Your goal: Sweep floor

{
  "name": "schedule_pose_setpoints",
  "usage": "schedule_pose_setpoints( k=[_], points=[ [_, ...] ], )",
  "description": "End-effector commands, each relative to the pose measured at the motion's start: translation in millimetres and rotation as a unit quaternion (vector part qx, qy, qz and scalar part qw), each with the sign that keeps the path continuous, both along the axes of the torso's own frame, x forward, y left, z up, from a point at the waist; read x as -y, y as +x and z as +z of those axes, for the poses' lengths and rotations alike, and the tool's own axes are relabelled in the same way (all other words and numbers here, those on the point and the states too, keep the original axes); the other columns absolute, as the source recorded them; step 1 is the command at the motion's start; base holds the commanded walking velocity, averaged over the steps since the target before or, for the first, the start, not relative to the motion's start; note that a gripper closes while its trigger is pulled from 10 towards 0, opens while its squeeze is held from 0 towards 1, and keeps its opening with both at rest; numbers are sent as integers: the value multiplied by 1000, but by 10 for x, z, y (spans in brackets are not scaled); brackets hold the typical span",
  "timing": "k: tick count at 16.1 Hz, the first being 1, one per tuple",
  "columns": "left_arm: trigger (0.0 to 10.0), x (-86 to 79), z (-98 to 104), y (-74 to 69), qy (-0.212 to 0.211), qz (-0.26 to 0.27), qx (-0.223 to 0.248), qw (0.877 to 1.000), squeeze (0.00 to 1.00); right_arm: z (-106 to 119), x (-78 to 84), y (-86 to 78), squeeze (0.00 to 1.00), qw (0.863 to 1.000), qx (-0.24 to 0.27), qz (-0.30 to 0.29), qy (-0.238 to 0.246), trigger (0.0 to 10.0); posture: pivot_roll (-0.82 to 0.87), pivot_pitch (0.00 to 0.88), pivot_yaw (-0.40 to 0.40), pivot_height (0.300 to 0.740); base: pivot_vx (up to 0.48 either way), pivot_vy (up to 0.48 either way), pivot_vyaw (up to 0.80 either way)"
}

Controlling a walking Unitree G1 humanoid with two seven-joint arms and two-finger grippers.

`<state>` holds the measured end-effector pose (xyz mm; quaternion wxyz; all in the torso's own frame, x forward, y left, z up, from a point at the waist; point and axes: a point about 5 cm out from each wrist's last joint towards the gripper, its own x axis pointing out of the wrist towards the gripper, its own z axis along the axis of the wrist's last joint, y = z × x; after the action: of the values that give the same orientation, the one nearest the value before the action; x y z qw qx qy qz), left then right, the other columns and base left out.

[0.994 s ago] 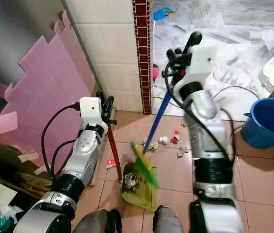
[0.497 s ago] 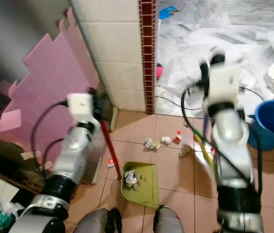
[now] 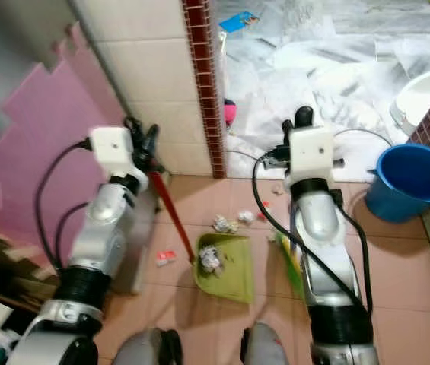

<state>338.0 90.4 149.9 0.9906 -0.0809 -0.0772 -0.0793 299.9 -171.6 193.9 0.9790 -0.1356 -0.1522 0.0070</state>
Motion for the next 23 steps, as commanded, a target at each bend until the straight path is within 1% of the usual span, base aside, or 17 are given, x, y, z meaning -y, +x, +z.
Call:
schedule_pose_setpoints(
  k=[1,3,5,9,11,13,15,17,18,20,21,23],
  points=[
    [10000,35,136,15,-9,-5,23,1000,0,126,-8,-36,0,999,34,-3,-7,10000,-115,99,151,740,0,-405,-525],
    [10000,52,147,6,-14,-9,22,1000,0,243,-47,-59,0,996,71,1,-60,10000,-117,100,150,740,0,-405,0],
    [10000,54,157,6,-15,-10,22,1000,0,322,-117,-76,0,993,92,8,-78,10000,-117,100,150,740,0,-405,0],
    [10000,45,216,24,-18,-7,27,999,0,347,-132,-71,0,991,100,8,-83,10000,-120,101,150,740,0,-407,0],
    [10000,41,225,28,-18,-6,28,999,0,309,-78,-58,0,992,91,-5,-83,10000,-118,102,149,740,0,-405,0],
    [10000,41,230,28,-17,-5,30,999,0,288,-62,-56,0,993,86,-11,-81,10000,-118,102,149,740,0,-345,0],
    [10000,22,247,24,-19,5,37,999,0,250,-38,-56,0,994,76,-22,-76,10000,-118,102,149,740,0,0,0],
    [10000,-33,269,34,-14,21,41,999,0,176,13,-60,0,996,57,-37,-58,10000,-117,98,151,740,0,0,0],
    [10000,-112,298,53,-8,42,49,998,0,112,76,-64,0,997,41,-53,-44,10000,-117,98,151,740,0,0,0],
    [10000,-166,323,67,-4,56,56,997,0,83,120,-63,0,997,34,-66,-39,10000,-116,97,151,740,0,0,0],
    [10000,-228,355,96,2,57,58,997,0,33,183,-58,0,996,20,-83,-41,10000,-115,94,152,740,0,0,-556],
    [10000,-269,371,122,-2,58,55,997,0,9,185,-60,0,996,15,-82,-38,10000,-116,91,153,740,0,0,-800]
  ],
)
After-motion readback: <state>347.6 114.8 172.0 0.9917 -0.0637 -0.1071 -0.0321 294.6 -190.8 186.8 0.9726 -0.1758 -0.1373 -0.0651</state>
